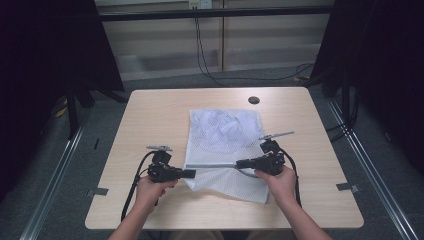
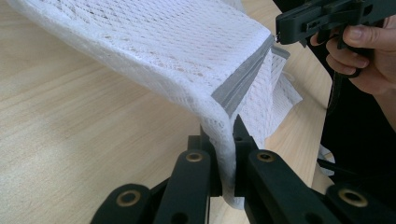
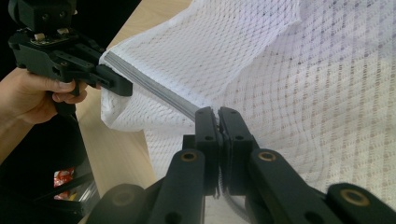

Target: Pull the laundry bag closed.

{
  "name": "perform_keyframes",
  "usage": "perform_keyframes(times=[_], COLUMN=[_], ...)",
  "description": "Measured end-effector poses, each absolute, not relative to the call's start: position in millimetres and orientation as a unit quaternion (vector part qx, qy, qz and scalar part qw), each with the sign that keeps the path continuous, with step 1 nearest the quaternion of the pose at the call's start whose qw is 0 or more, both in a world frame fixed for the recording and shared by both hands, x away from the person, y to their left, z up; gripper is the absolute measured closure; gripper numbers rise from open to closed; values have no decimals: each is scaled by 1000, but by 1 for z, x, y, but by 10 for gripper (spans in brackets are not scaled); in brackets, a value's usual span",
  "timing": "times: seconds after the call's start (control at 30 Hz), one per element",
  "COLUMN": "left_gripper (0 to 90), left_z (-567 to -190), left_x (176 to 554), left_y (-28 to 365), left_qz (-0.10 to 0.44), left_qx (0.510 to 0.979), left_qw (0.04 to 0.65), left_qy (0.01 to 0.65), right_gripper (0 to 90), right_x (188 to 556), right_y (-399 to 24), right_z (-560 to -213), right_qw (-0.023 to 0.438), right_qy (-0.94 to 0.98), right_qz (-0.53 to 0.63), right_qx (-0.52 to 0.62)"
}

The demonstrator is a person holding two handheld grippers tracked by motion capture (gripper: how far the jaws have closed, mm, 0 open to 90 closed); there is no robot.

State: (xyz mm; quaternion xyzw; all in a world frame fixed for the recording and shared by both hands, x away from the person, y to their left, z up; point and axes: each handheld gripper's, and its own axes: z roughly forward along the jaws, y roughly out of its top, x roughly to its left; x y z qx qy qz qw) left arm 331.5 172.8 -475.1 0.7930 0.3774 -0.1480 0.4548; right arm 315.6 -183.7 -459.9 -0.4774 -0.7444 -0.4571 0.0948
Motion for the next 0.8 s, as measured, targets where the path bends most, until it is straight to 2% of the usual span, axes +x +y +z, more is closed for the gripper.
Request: perform_keyframes(times=[0.8], left_gripper=[896], left_z=[-475], left_x=[332], left_y=[174], left_qz=[-151], left_qx=[789], left_qw=[458], left_qy=[381], right_gripper=[875], right_x=[316], right_y=[-194], right_z=[-462], right_qw=[95], right_qy=[-737], right_qz=[-461], right_qx=[-485])
